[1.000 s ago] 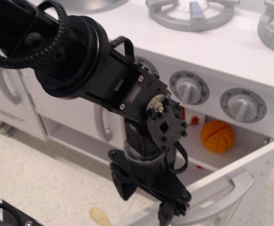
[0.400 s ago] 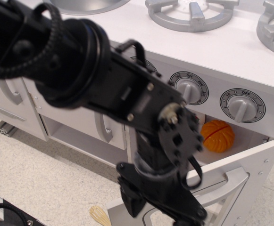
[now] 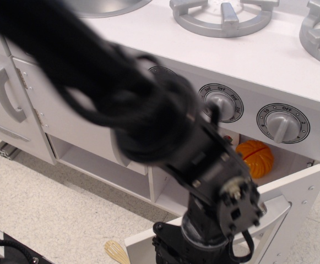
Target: Close oven
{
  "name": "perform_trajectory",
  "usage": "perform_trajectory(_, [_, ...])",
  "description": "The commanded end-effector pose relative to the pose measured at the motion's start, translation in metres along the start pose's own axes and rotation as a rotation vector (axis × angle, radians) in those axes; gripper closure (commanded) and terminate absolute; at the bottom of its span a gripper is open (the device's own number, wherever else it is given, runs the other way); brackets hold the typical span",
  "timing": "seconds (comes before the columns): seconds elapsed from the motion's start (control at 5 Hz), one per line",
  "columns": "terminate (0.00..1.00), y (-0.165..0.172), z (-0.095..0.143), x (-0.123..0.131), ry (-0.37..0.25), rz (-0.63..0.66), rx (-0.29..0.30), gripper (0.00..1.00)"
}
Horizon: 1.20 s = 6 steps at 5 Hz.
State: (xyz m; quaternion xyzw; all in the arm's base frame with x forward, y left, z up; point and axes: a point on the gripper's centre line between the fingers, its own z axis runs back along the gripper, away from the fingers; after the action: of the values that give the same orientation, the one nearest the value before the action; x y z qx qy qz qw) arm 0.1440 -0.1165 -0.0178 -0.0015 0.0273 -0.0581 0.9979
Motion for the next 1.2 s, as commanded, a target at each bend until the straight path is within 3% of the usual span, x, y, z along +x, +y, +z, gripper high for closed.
perform_trajectory(0.0, [0.0, 0.021, -0.008, 0.028, -0.043, 0.141, 0.046, 0.0])
perform_trajectory(0.4, [0.0, 0.045, 0.002, 0.059, -0.131, 0.253, 0.072, 0.0])
perform_trajectory(0.6, [0.0, 0.056, 0.0, 0.073, -0.186, 0.341, 0.119, 0.0])
perform_trajectory(1.0, [0.0, 0.072, 0.003, 0.091, -0.231, 0.469, 0.097, 0.0])
